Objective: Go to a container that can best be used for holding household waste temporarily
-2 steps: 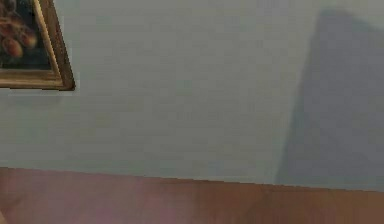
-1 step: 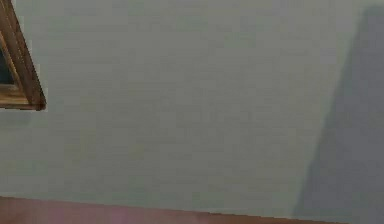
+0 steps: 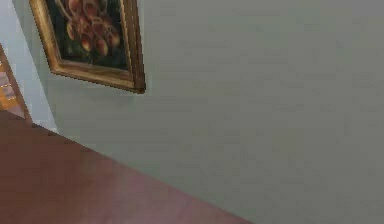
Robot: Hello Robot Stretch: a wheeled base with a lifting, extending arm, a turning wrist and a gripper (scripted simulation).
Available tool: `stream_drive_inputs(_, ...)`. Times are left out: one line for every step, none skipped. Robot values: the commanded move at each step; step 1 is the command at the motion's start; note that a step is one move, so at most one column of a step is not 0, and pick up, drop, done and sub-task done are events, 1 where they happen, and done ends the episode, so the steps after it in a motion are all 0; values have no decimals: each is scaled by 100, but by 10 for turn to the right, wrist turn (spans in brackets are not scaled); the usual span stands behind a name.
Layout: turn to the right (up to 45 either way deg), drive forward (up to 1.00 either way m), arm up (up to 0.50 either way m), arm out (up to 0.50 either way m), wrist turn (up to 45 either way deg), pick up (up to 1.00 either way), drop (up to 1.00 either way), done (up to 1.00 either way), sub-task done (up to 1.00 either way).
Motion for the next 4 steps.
stream_drive_inputs(0,55,0,0,0,0,0,0,0)
stream_drive_inputs(-450,0,0,0,0,0,0,0,0)
stream_drive_inputs(-150,0,0,0,0,0,0,0,0)
stream_drive_inputs(0,30,0,0,0,0,0,0,0)
